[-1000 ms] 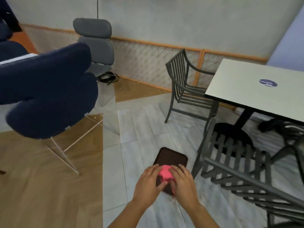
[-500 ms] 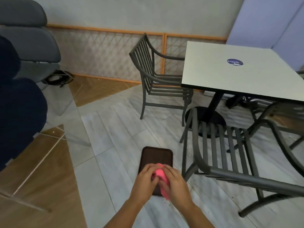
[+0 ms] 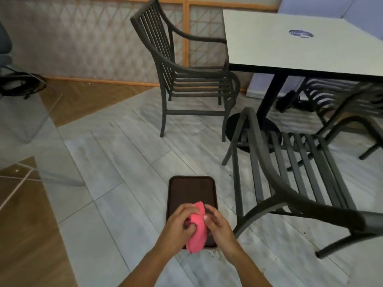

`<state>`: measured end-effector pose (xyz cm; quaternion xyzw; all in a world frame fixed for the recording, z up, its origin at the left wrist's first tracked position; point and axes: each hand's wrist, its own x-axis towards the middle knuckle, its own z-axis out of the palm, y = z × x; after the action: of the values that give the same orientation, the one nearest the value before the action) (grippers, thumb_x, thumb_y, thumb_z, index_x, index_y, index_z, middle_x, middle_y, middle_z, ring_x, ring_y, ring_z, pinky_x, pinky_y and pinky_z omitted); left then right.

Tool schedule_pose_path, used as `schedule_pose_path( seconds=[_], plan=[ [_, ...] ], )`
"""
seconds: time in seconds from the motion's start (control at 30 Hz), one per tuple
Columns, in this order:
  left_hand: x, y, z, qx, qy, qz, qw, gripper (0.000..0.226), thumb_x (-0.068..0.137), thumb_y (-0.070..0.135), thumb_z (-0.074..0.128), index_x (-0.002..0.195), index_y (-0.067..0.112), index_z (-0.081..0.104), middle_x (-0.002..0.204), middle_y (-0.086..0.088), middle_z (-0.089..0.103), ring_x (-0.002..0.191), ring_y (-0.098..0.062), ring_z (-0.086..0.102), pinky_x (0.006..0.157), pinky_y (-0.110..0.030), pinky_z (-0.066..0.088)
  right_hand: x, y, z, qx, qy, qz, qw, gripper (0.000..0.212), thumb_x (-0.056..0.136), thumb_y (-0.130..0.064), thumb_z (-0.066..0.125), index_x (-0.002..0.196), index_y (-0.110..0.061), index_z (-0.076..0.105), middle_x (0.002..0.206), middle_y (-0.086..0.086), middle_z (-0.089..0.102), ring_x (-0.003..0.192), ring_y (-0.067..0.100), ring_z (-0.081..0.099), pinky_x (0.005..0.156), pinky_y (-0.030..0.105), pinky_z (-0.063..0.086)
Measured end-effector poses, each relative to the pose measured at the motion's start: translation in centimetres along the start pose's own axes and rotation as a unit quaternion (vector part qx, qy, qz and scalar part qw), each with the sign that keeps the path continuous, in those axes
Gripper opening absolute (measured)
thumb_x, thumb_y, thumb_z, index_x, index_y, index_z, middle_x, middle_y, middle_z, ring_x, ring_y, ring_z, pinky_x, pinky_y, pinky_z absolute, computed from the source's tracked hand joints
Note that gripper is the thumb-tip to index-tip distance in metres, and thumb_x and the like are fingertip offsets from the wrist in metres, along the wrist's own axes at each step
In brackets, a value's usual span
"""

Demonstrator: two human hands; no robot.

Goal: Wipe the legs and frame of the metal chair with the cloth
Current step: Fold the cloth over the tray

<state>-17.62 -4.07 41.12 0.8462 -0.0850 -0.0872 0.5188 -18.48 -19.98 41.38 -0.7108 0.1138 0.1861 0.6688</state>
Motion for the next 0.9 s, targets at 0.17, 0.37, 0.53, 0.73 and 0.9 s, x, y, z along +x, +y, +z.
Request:
schedule_pose_path(
  seconds=[0.17, 0.37, 0.53, 0.73, 0.9],
  plan=[
    [2.6, -11.4, 4.4, 0.001, -0.006, 0.014, 1.000, 0.045, 0.076, 0.003, 0.058, 0.105, 0.036, 0.060, 0.121, 0.025, 0.047, 0.111, 0.007, 0.048, 0.089, -0.008, 0.041, 7.0, 9.8, 1.8, 0.005, 0.030, -0.021, 0.999, 0.025, 0.094, -0.015, 0.051, 0.119, -0.018, 0.056, 0.112, 0.001, 0.064, 0.099, 0.009, 0.062, 0.080, 0.020, 0.051],
    [6.2, -24.9, 9.5, 0.029, -0.021, 0.052, 0.998, 0.053, 0.080, 0.002, 0.064, 0.109, 0.045, 0.060, 0.121, 0.026, 0.051, 0.111, 0.008, 0.051, 0.089, -0.007, 0.042, 16.3, 21.2, 2.6, -0.097, 0.075, -0.048, 0.991, 0.023, 0.090, -0.001, 0.054, 0.108, -0.011, 0.066, 0.103, 0.003, 0.068, 0.094, 0.013, 0.064, 0.088, 0.029, 0.051],
    [9.6, -33.2, 13.1, 0.084, -0.014, 0.079, 0.993, 0.038, 0.081, 0.004, 0.065, 0.114, 0.024, 0.065, 0.122, 0.014, 0.054, 0.108, 0.006, 0.052, 0.094, -0.008, 0.039, 23.1, 27.3, 1.4, -0.260, 0.107, -0.111, 0.953, 0.026, 0.086, 0.004, 0.053, 0.106, -0.006, 0.068, 0.093, 0.000, 0.058, 0.078, 0.006, 0.056, 0.069, -0.001, 0.038],
    [14.5, -37.9, 15.2, 0.127, 0.008, 0.079, 0.989, 0.039, 0.084, 0.004, 0.061, 0.120, 0.017, 0.062, 0.130, 0.006, 0.052, 0.116, -0.005, 0.051, 0.101, -0.017, 0.037, 30.3, 30.6, 0.7, -0.382, 0.124, -0.192, 0.895, 0.026, 0.087, -0.004, 0.053, 0.108, -0.011, 0.068, 0.090, 0.001, 0.056, 0.078, 0.012, 0.055, 0.072, 0.014, 0.039],
    [17.9, -40.3, 15.9, 0.163, 0.043, 0.070, 0.983, 0.038, 0.087, 0.008, 0.057, 0.123, 0.021, 0.060, 0.137, 0.005, 0.048, 0.125, -0.009, 0.045, 0.105, -0.019, 0.034, 34.3, 32.5, 0.9, -0.403, 0.142, -0.235, 0.873, 0.033, 0.078, -0.014, 0.064, 0.112, -0.010, 0.064, 0.096, 0.003, 0.057, 0.087, 0.020, 0.057, 0.074, 0.029, 0.047]
  ],
)
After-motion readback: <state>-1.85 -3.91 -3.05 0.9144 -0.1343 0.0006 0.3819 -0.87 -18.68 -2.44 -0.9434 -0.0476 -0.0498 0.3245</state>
